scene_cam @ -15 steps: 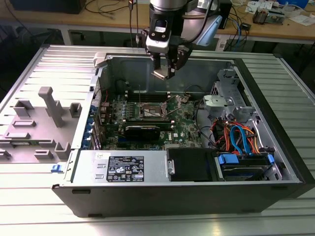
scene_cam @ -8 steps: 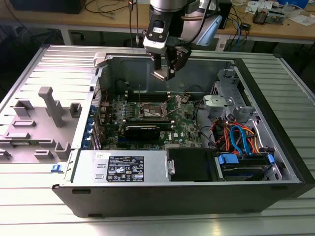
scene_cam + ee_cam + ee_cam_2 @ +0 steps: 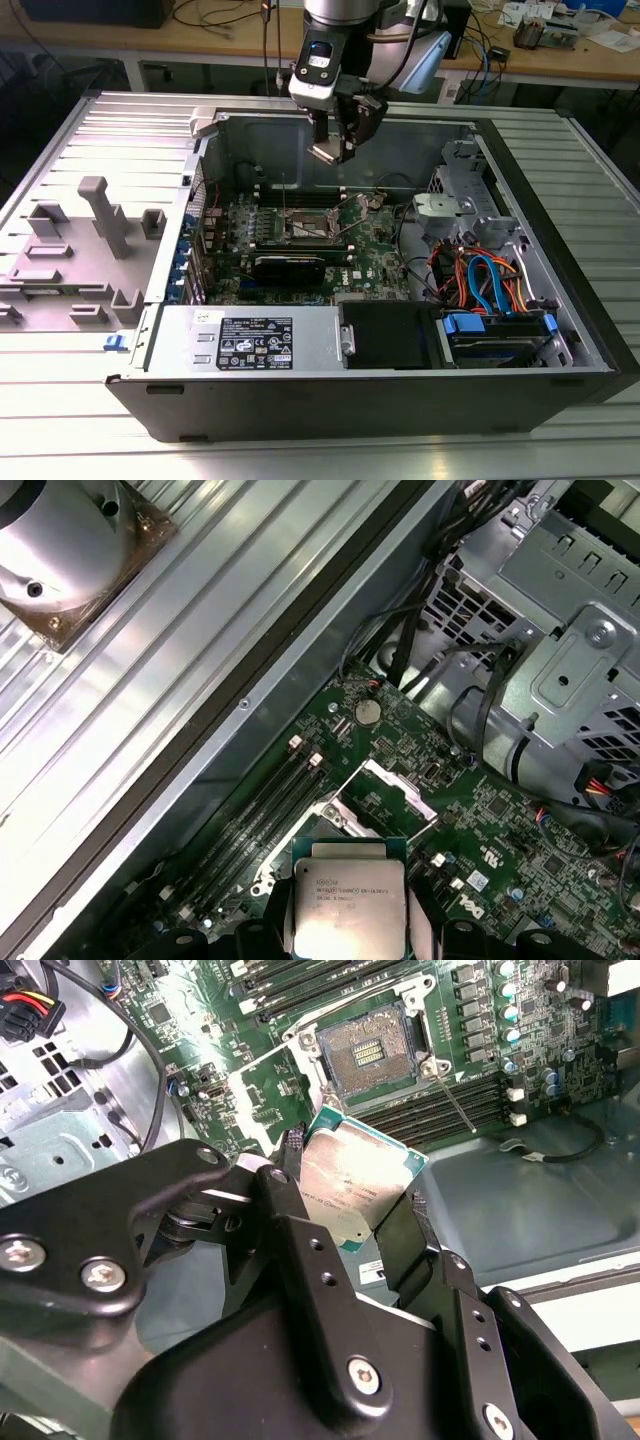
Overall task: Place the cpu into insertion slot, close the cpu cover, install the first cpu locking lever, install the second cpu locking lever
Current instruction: 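Place the cpu into insertion slot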
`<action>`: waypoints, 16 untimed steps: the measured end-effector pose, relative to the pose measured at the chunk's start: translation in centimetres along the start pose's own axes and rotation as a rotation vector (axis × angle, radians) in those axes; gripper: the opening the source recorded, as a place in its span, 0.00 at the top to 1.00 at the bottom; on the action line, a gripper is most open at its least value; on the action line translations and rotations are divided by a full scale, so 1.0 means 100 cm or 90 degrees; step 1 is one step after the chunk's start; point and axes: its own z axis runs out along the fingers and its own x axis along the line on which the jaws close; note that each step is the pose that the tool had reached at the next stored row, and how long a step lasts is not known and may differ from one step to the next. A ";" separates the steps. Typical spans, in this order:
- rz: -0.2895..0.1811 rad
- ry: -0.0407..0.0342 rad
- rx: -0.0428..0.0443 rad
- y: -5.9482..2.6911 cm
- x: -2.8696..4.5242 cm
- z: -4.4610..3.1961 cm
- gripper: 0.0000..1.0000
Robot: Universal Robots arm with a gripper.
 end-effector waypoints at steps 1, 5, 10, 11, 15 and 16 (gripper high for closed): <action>0.011 -0.0009 -0.0002 0.0000 0.0000 0.0002 0.46; 0.035 -0.0029 -0.0006 -0.0001 0.0000 0.0009 0.46; 0.067 -0.0056 -0.0013 -0.0002 -0.0001 0.0019 0.46; 0.072 -0.0061 -0.0014 -0.0002 -0.0001 0.0024 0.46; 0.078 -0.0060 -0.0006 -0.0005 0.0000 0.0041 0.46; 0.078 -0.0059 -0.0006 -0.0006 -0.0001 0.0049 0.46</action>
